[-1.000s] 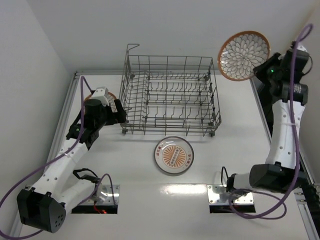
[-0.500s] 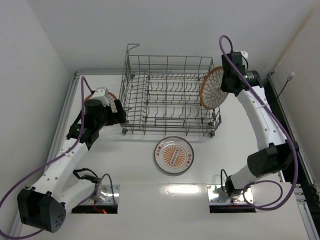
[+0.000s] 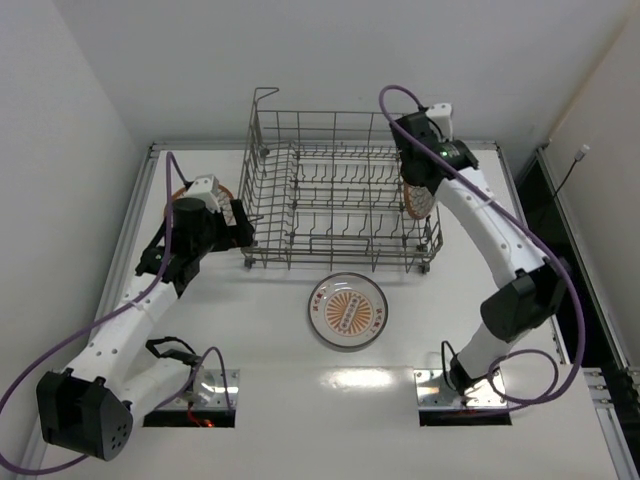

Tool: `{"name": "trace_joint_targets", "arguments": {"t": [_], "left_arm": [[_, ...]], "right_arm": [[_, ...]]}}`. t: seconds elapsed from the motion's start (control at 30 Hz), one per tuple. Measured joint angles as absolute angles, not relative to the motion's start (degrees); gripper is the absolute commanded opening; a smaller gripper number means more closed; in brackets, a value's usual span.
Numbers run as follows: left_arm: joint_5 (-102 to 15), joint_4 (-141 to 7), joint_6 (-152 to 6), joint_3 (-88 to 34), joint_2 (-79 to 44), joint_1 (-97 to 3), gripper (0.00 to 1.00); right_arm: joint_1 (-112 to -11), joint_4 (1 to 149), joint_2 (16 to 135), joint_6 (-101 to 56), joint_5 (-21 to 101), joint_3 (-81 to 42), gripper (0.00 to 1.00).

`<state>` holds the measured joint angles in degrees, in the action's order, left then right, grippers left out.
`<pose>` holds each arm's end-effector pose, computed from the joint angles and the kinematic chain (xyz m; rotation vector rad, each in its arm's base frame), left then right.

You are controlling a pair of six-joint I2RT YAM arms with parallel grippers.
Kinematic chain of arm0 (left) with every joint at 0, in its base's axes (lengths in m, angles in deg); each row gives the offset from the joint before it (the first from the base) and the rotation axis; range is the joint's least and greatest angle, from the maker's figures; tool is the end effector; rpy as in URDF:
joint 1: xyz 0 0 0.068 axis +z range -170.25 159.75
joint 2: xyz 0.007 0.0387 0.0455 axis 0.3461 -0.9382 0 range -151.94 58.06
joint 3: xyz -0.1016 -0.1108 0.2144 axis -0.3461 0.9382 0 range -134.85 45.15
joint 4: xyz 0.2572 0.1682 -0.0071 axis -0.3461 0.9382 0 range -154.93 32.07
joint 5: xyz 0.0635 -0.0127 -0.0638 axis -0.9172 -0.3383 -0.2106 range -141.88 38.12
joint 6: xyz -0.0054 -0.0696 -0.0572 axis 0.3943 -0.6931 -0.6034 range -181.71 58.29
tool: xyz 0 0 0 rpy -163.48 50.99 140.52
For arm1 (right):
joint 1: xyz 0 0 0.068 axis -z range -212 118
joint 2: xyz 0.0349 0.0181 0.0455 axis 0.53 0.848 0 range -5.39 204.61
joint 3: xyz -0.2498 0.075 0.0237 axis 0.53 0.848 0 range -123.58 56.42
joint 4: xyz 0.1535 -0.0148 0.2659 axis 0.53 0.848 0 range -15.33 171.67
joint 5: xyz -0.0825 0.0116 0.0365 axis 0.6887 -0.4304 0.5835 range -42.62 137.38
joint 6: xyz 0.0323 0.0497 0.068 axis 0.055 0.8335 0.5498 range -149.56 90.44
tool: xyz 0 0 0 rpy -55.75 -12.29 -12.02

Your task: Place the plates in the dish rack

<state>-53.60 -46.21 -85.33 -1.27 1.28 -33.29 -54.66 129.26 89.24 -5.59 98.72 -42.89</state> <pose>0.3085 -0.0690 0.2559 -0.2116 2.0873 -0.3582 0.4009 0.0990 0.3539 0.3919 2.0943 -0.6234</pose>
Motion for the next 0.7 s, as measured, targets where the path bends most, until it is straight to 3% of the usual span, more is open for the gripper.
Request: {"name": "trace_joint_targets", "arguments": {"t": [0.27, 0.7], "left_arm": [[-53.36, -46.19, -85.33, -1.24, 1.13, -33.29, 1.00], [-53.12, -46.21, -85.33, -1.22, 1.13, -33.29, 1.00]], "right_arm": [[-60.12, 130.42, 96.84, -4.58, 104.73, -43.26, 0.00], [-61.96, 129.63, 97.30, -4.08, 110.50, -42.27, 0.00]]}}
